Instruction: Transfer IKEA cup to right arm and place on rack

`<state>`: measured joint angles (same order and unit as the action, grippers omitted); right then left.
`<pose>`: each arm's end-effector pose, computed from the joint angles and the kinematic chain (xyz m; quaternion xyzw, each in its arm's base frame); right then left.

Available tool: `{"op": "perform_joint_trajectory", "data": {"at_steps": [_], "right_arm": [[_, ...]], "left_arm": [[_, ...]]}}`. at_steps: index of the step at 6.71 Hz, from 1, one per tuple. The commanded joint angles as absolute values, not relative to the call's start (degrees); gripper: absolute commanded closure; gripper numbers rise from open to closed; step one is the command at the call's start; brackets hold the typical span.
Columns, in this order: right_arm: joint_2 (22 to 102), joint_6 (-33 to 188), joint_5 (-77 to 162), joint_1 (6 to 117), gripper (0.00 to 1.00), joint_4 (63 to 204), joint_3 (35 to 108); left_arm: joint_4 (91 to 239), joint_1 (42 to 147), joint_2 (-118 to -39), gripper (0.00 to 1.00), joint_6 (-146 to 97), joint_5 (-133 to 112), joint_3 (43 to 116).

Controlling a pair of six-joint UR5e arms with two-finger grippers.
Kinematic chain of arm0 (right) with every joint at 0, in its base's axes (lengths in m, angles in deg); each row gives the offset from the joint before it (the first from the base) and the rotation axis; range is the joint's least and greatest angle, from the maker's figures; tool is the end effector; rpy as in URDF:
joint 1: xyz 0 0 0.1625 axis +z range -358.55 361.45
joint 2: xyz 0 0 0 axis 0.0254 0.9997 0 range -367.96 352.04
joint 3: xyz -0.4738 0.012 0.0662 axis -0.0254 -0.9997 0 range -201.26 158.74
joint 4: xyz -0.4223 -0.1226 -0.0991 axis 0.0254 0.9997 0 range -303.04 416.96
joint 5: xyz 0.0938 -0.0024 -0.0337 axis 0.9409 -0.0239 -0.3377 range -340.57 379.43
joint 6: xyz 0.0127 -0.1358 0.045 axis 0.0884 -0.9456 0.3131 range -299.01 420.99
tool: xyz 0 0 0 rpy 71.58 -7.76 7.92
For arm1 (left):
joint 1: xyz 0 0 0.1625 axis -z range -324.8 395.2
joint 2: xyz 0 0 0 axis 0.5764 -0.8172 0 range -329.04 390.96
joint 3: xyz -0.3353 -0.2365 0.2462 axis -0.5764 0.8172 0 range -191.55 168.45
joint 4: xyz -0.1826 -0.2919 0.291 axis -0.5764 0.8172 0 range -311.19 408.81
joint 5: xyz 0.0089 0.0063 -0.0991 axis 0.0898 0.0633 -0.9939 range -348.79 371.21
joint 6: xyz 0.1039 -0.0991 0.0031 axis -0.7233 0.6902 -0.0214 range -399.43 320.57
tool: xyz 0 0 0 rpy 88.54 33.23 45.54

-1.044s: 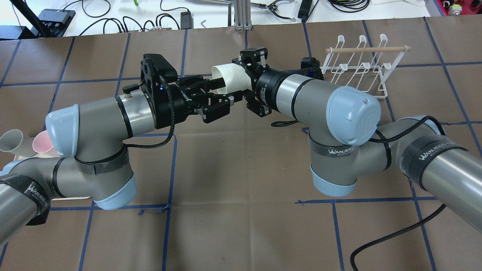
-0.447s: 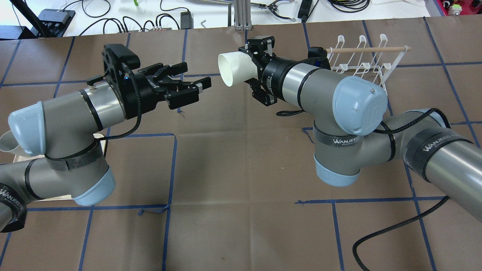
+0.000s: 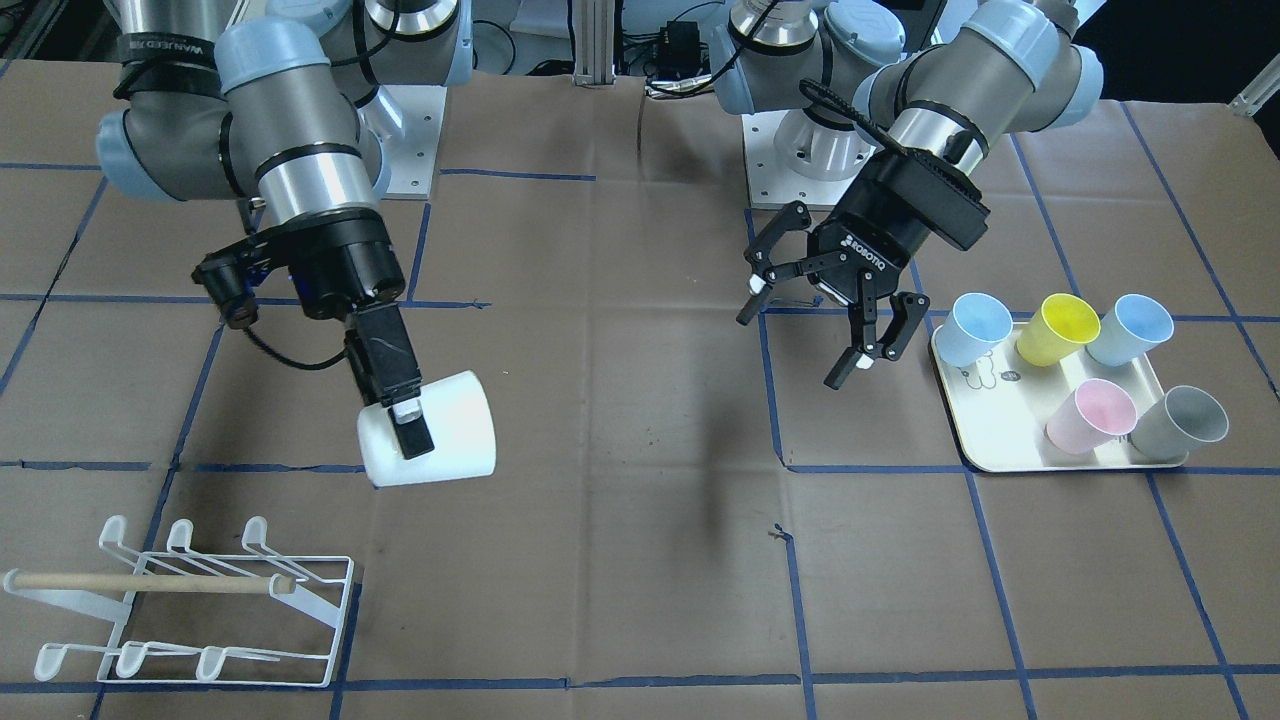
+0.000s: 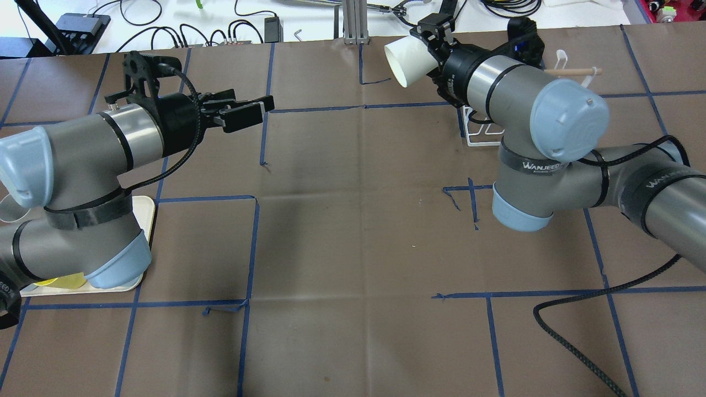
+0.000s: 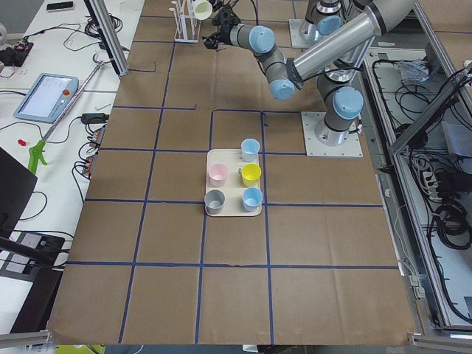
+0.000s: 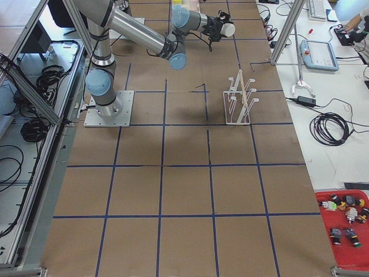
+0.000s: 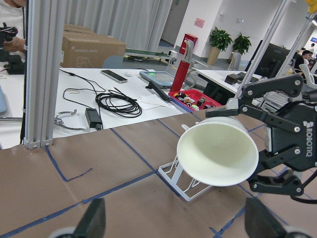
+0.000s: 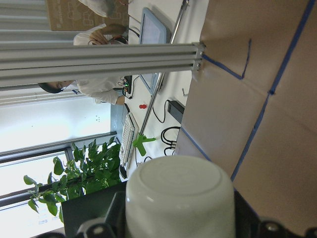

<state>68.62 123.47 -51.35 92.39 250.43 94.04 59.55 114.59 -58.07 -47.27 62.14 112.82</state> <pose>0.1906 -0.6092 0.3909 0.3492 0.7612 -0.3751 0.3974 -0.1278 -0.5336 0.3978 -0.1093 -0.8708 0.4119 0.2451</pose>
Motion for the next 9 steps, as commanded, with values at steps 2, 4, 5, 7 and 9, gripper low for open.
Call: {"op": "perform_joint_trajectory", "data": {"at_steps": [2,4,5,7,9], "right_arm": [[64.56,89.83,-54.56,85.84,0.91,256.47,90.38],[61.5,71.19,-59.21,85.3,0.91,256.56,86.6],[58.52,64.57,-62.54,85.04,0.91,256.56,84.15],[52.54,58.81,-66.25,85.04,0.91,256.65,79.66],[49.18,58.71,-67.4,85.12,0.91,256.91,76.4]], "left_arm": [[95.23,121.64,-59.12,0.01,-43.23,91.51,97.15],[125.49,123.17,-59.65,0.01,-37.08,99.42,84.75],[135.29,123.44,-59.13,0.01,-36.36,101.19,81.65],[138.29,123.62,-57.12,0.01,-36.26,101.3,81.78],[137.93,123.44,-55.62,0.01,-36.7,101.3,82.93]]}}
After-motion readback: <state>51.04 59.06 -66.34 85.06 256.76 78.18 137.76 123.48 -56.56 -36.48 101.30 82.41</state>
